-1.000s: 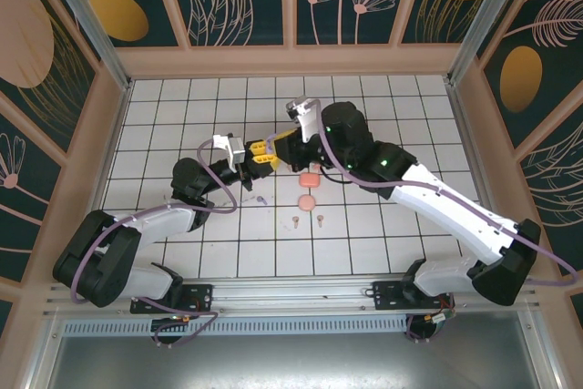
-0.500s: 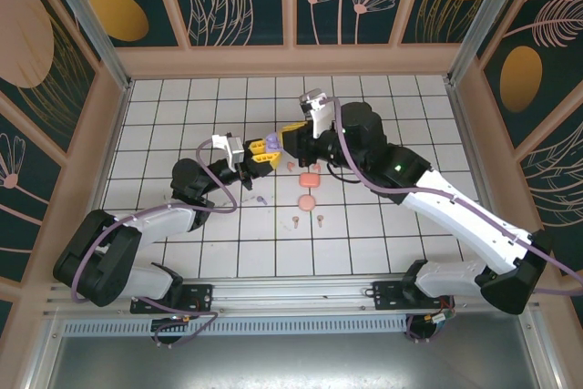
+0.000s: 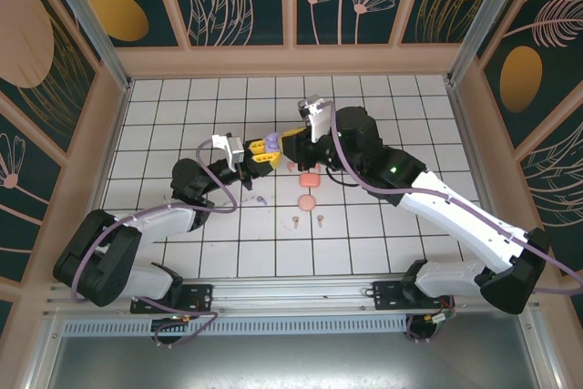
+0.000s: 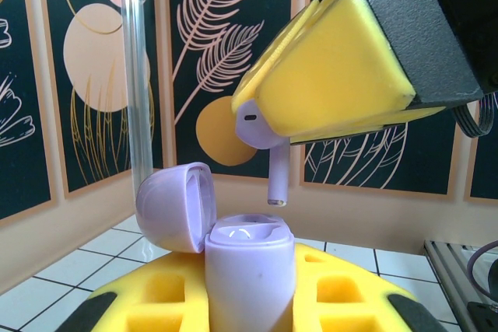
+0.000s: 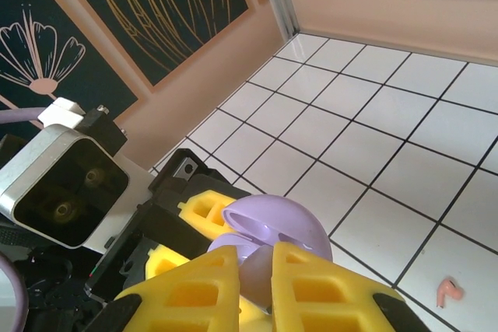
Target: Insert the wireless bluetooth earbuds into the charging case
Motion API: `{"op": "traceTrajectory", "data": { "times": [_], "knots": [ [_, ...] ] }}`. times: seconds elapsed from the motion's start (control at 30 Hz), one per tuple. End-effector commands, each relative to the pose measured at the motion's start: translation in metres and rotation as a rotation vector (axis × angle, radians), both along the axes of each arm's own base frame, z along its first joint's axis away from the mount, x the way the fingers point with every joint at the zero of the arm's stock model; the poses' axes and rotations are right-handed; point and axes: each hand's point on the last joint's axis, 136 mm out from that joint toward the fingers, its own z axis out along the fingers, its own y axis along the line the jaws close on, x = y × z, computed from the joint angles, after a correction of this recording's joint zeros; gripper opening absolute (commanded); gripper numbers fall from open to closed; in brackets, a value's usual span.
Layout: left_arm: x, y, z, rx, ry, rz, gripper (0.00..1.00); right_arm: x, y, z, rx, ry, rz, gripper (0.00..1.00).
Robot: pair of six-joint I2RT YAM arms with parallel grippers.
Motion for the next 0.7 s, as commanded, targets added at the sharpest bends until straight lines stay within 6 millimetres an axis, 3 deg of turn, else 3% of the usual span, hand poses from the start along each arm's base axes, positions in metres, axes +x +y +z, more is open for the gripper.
{"op": "traceTrajectory", "data": {
  "times": [0.0, 0.67],
  "knots": [
    [-0.006, 0.001, 0.018, -0.040, -0.055, -0.010, 0.00, 0.006, 0.006, 0.003, 0.029, -0.006, 0.002, 0.13],
    [-0.003, 0.001, 0.020, -0.038, -0.063, 0.008, 0.00, -0.004, 0.021, -0.028, -0.063, 0.041, 0.053, 0.12]
  ]
}}
